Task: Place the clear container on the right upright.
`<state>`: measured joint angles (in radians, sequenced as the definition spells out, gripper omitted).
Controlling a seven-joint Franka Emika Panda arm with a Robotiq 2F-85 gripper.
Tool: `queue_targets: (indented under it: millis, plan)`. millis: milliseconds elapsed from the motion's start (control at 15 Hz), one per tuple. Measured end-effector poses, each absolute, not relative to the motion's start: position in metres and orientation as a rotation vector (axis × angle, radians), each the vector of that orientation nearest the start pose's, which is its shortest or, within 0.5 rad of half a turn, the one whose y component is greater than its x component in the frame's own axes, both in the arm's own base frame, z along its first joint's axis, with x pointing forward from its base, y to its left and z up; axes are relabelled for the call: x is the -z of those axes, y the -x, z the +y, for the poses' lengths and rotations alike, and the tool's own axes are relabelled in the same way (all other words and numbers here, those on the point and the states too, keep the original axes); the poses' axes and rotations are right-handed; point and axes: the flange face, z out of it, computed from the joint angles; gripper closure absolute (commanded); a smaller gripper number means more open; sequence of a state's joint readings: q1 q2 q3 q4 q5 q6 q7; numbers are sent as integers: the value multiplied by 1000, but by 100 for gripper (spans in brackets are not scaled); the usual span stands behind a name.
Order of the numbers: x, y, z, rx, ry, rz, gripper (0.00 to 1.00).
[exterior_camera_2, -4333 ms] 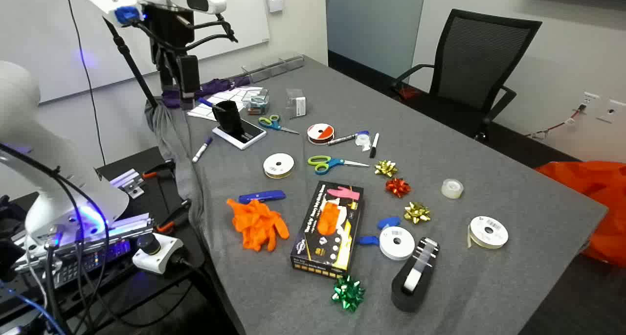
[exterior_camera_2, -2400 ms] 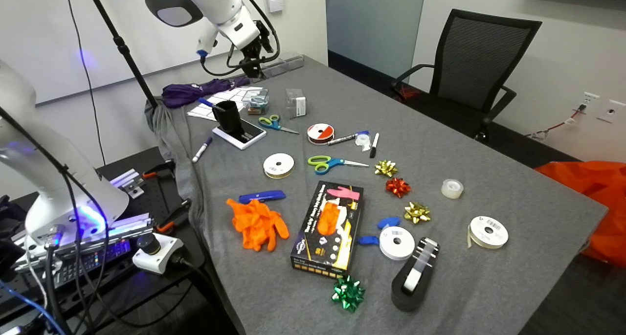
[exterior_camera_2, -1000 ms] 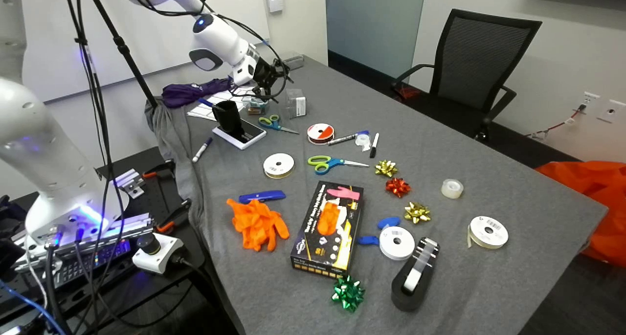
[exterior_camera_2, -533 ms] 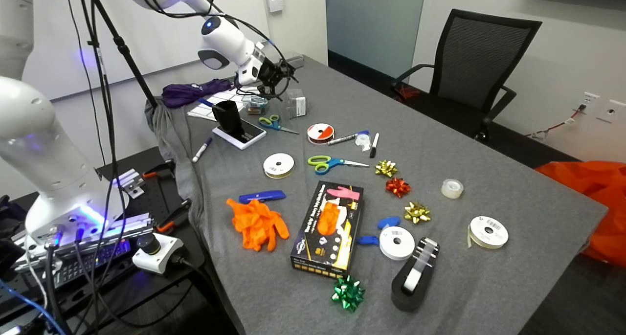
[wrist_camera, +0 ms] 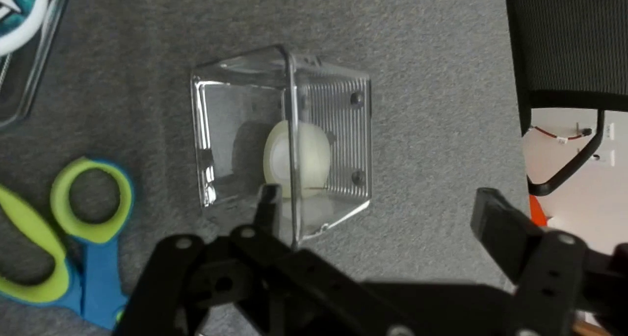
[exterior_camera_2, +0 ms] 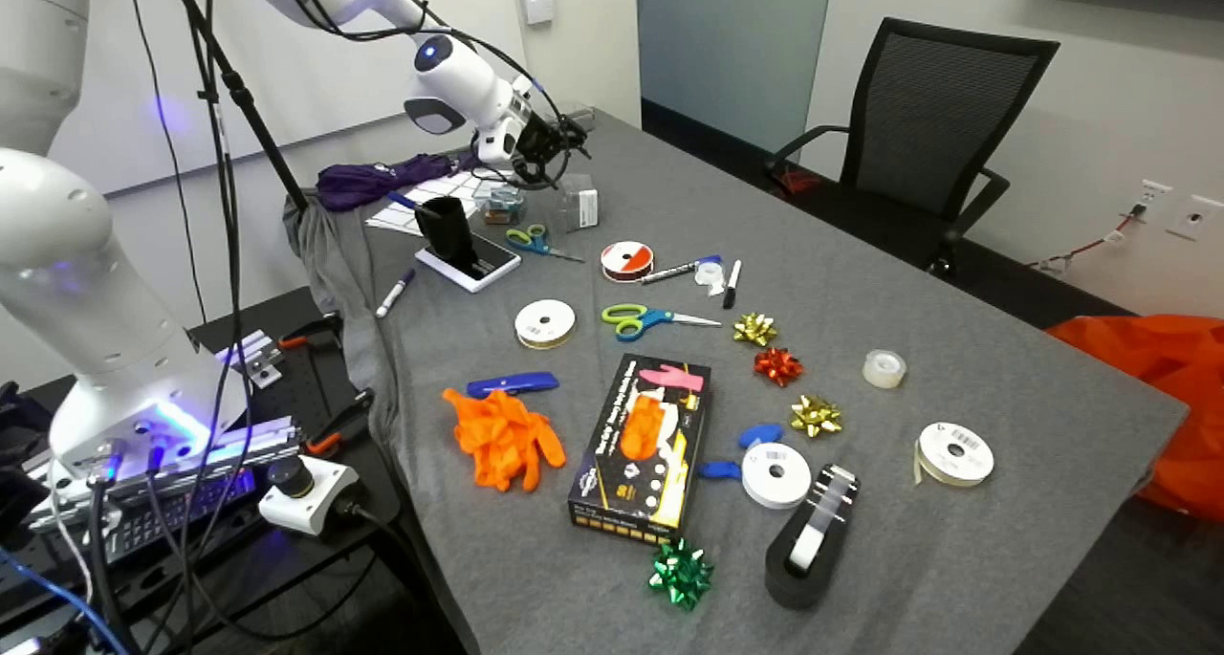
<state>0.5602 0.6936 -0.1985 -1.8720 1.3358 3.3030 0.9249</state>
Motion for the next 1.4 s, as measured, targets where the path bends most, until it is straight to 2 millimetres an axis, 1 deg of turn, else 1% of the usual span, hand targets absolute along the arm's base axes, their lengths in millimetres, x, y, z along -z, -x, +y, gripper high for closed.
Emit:
queue_targets:
  millis: [267,600,667,733,933,1067,1133,1400]
  plan:
    - [-200,-625,142,533,1451,2058,0]
    - [-187,-632,141,568,1429,2078,0]
    - [-184,-632,140,576,1430,2081,25]
    - [-182,-633,140,583,1430,2081,26]
    - [-183,-638,142,597,1415,2077,49]
    - [-187,-641,143,604,1395,2075,62]
    - [-189,-642,142,608,1387,2075,69]
    - [-192,-647,137,613,1362,2093,97]
